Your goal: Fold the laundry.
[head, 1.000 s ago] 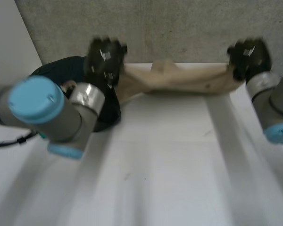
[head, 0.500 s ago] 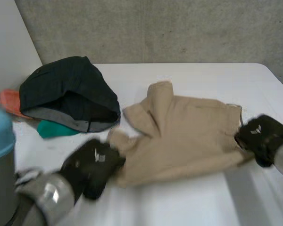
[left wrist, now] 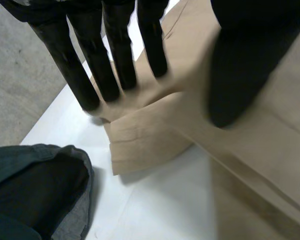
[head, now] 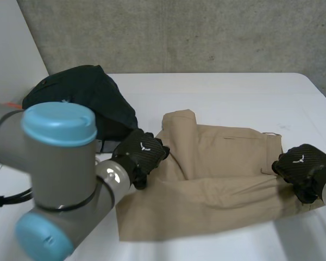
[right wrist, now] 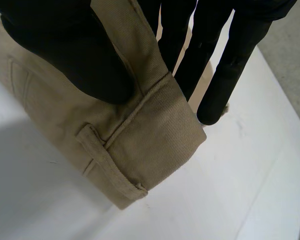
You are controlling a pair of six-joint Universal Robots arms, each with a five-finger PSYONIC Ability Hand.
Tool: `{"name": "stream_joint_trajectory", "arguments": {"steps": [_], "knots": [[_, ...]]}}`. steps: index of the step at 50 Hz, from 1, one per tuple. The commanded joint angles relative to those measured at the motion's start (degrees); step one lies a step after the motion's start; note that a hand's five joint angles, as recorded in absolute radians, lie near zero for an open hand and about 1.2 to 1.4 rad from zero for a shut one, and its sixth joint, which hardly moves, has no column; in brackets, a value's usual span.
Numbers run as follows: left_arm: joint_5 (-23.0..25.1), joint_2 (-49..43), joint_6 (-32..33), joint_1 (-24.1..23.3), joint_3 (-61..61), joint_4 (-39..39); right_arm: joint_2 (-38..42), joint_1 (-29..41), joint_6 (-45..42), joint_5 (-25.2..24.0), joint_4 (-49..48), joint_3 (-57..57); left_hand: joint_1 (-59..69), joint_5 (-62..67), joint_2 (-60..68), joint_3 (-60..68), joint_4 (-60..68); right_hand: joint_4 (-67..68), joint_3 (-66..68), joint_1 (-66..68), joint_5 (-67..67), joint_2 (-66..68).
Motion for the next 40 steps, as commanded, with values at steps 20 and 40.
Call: {"name": "stream_joint_trajectory", "arguments": {"steps": [20, 40], "knots": [[7.4, -20.5, 0.2, 6.7, 17.3, 4.9, 1.8, -0.4, 0.5, 0.2, -3.3, 1.9, 6.8, 0.7, 2.0, 1.7, 0.9, 11.4, 11.7, 16.3, 11.2, 12.7], [-1.1, -23.1, 5.4, 7.4, 19.0, 5.3, 1.4, -0.4, 0.5, 0.6, -4.8, 2.3, 53.4, 47.3, 48.6, 48.2, 47.5, 11.4, 11.7, 16.3, 11.2, 12.7]]}}
